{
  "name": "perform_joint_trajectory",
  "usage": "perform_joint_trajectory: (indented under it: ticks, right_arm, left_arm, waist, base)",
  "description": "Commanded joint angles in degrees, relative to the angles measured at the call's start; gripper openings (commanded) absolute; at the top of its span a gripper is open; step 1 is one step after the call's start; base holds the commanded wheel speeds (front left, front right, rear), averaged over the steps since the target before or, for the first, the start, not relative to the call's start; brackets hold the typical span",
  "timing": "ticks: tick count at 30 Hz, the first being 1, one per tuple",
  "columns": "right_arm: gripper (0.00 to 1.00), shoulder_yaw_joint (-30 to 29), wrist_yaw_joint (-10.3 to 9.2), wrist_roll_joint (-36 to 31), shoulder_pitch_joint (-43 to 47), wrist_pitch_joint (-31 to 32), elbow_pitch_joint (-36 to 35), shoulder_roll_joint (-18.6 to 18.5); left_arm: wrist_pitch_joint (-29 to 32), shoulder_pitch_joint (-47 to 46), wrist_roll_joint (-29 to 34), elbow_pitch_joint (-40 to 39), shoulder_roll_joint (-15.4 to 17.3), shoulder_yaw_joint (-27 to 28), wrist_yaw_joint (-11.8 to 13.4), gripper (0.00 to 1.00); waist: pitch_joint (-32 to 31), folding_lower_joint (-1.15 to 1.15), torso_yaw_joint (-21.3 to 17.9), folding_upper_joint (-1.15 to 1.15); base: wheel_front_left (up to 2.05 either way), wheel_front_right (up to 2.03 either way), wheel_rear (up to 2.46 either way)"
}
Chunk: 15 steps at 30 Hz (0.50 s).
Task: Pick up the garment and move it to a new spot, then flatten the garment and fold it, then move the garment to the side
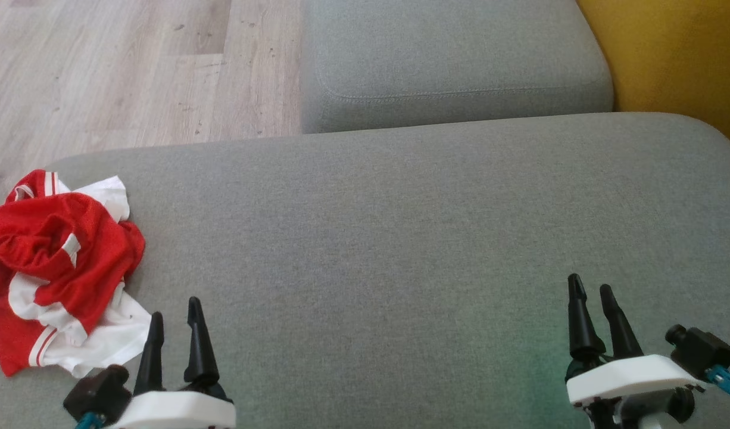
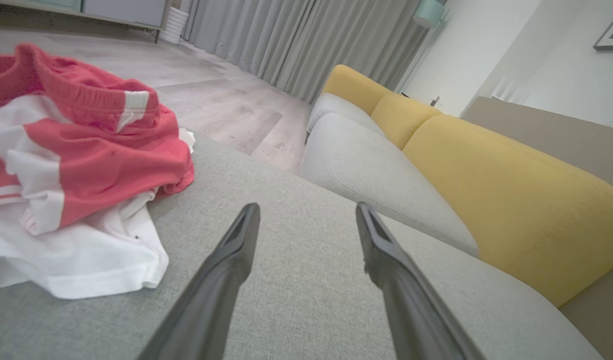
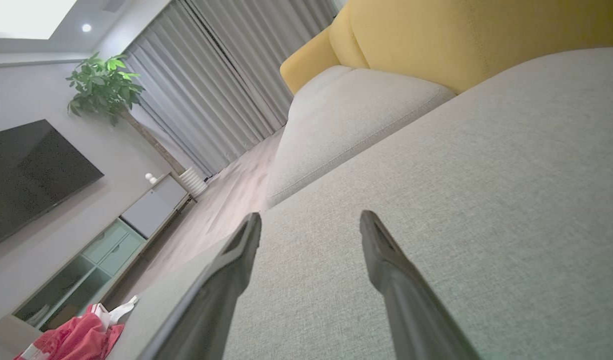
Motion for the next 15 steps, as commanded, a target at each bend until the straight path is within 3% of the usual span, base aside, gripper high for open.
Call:
perform_joint_trajectory:
  ticks: [1, 15]
  right_arm:
    - [1.0, 1.31, -0.03, -2.19, -1.57, -0.9, -2.4, -0.68]
    - [1.0, 3.0, -0.03, -11.13, -1.43, -3.1, -3.09, -0.76]
  left_arm:
    - [-0.88, -1.66, 2.31, -2.51, 0.72, 0.61, 0.59, 1.0]
    - [-3.05, -1.22, 11.55, -4.18, 1.03, -0.86, 1.64, 1.0]
  waist:
    - [-0.08, 0.0, 0.02, 0.0]
    - [-0.71, 0.0, 0.3, 0.0]
  base:
    - [0.0, 0.0, 0.0]
    - [0.0, 0.0, 0.0]
